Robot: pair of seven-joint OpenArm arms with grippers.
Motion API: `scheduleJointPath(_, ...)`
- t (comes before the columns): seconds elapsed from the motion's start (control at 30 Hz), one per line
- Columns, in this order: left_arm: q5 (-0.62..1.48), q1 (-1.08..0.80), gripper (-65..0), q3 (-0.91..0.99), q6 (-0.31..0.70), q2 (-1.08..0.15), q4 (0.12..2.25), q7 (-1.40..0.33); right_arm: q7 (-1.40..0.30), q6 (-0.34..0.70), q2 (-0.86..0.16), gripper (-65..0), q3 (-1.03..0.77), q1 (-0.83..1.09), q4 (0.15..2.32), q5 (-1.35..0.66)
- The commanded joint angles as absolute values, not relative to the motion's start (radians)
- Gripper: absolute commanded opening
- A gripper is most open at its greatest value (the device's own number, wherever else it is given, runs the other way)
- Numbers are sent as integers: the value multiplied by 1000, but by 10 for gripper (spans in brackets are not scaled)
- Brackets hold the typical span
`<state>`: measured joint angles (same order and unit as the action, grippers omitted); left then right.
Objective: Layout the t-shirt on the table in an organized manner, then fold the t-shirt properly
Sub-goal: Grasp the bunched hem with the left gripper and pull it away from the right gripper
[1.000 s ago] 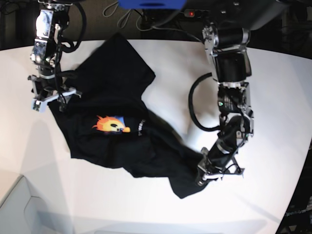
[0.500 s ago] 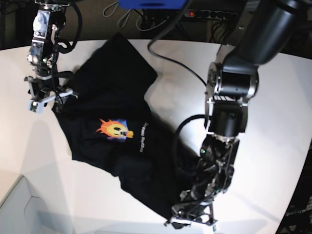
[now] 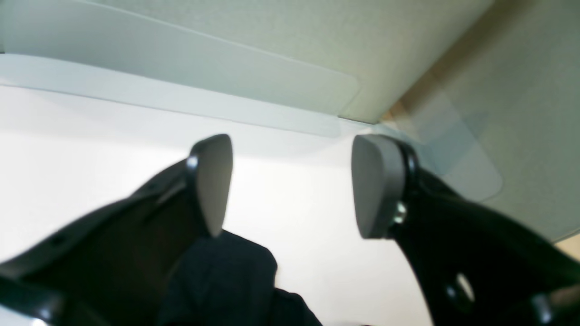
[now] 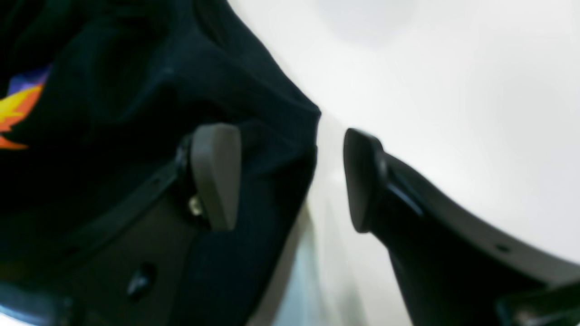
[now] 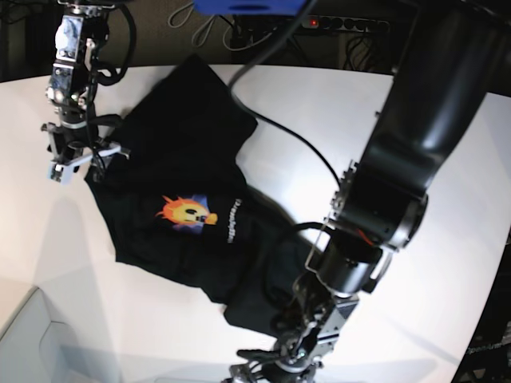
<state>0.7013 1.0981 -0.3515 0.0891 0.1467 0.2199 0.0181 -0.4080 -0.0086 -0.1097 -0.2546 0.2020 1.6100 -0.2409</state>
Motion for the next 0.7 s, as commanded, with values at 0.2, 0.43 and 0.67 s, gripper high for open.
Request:
scheduleJointPath(0.2,704,937,-238,-294,96,-2,381,5,-386,-8,-116,-284,-257,188,1643,-242)
scheduleJointPath(0.43,704,797,-238,-188,96,-130,430,1,-384,-8,-111,-284,-257,185,1641,-246)
scheduleJointPath(0.67,700,702,-238,-186,99,-148,430,7,-384,-7,-91,-284,-257,177,1638,-245)
